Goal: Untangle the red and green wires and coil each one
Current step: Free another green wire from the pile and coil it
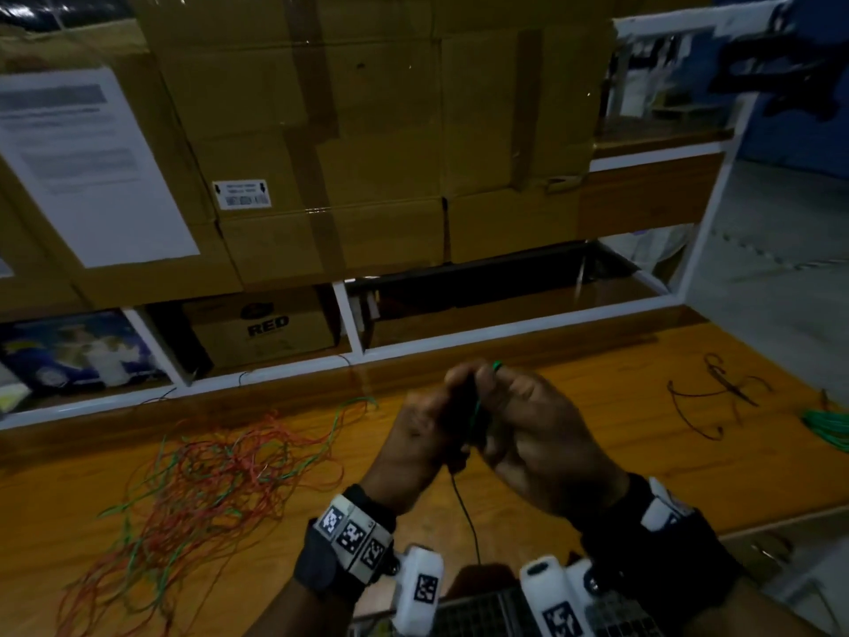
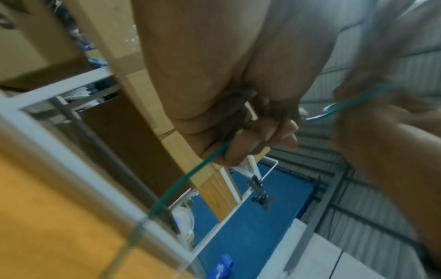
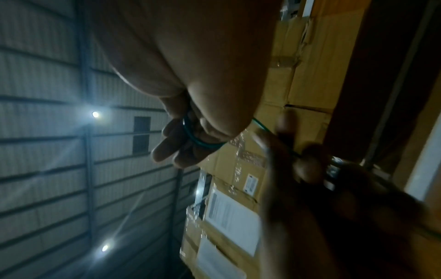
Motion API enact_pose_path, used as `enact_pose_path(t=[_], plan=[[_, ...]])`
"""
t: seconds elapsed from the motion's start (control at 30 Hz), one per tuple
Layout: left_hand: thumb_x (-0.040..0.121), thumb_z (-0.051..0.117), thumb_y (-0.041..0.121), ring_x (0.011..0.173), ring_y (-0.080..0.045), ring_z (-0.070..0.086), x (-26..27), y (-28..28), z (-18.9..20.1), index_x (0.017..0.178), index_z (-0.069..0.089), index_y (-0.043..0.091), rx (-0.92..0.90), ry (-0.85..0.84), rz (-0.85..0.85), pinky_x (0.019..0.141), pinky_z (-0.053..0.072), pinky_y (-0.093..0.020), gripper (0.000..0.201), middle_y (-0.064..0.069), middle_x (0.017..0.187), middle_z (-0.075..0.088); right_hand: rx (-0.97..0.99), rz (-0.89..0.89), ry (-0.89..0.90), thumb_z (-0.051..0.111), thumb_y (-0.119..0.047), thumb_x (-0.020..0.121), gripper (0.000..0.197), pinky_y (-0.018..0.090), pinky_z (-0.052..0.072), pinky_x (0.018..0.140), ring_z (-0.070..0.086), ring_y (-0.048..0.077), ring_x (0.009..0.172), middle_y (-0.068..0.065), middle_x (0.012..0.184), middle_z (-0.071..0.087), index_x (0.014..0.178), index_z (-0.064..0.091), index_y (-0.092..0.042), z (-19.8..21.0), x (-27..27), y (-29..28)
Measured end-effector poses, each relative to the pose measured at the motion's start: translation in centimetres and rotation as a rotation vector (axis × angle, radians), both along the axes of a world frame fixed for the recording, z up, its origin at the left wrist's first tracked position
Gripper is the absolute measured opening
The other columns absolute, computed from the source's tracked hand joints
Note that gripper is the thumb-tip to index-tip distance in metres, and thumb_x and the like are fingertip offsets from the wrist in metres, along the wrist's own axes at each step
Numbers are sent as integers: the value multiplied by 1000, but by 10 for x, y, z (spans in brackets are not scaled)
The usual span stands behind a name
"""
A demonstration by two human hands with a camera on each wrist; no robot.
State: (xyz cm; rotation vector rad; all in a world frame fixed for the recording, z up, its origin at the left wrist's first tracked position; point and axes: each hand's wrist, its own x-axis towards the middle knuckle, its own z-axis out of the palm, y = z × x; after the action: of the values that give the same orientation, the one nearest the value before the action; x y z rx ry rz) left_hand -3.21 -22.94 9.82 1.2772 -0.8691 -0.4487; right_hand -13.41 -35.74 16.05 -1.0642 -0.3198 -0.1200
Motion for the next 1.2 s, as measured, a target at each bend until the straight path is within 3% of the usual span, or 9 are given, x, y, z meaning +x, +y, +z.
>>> enact_pose_path(t=[0.13,0.27,0.37,0.53,0.7,0.83,0.97,1.07,1.2], plan=[[101,64,31,49,-19,41,-3,11,-28,96,77,0,65,106,71,54,36,-33,34,-4,59,45,-104,-243,-198,38,-26,105,33,41,49,107,58,34,131,19,117,72,113,61,-4,14,13,-21],[101,65,25,49,-15,43,-6,35,-36,100,81,11,159,-47,168,52,35,-28,21,4,56,53,-797,-606,-241,38,-16,110,30,25,38,114,51,10,138,-1,123,72,114,67,-11,4,20,-41],[98,66,24,55,-7,51,0,46,-29,96,81,14,226,-200,296,54,39,-23,18,10,62,63,-1328,-569,-138,42,-24,109,29,2,27,105,48,8,137,-4,130,65,117,69,-17,-17,26,-40],[99,63,40,64,-14,61,20,68,-10,93,78,23,303,-465,392,55,46,-34,23,9,71,65,-1505,-90,97,42,-35,109,31,36,49,98,60,11,116,-6,122,67,111,70,-24,-40,37,-16],[99,63,40,76,-8,66,40,78,5,94,76,19,267,-546,381,63,54,-33,25,14,83,68,-1277,135,88,39,-45,107,42,35,50,101,61,1,113,-17,122,67,114,75,-23,-37,42,9],[100,66,28,72,-10,65,49,79,19,97,78,10,200,-541,317,62,53,-29,22,2,87,73,-864,301,139,43,-30,109,39,42,50,106,67,22,116,6,120,73,118,70,-4,-28,44,21],[101,62,27,60,-13,58,48,74,28,96,77,6,88,-437,202,55,44,-25,26,11,75,69,-447,485,173,45,-24,106,37,47,50,103,65,39,117,23,120,70,120,66,2,-25,41,30],[101,58,31,52,-32,48,52,69,24,100,75,-2,33,-262,149,50,35,-33,37,-17,64,59,-231,531,116,50,-29,105,37,46,52,101,65,39,116,23,118,71,119,67,1,-25,46,37],[102,59,14,60,-25,56,40,59,1,90,75,11,-26,-49,178,52,44,-29,20,-25,72,60,63,358,100,47,-28,104,37,40,56,95,68,33,113,22,120,70,113,72,-3,-16,54,46]])
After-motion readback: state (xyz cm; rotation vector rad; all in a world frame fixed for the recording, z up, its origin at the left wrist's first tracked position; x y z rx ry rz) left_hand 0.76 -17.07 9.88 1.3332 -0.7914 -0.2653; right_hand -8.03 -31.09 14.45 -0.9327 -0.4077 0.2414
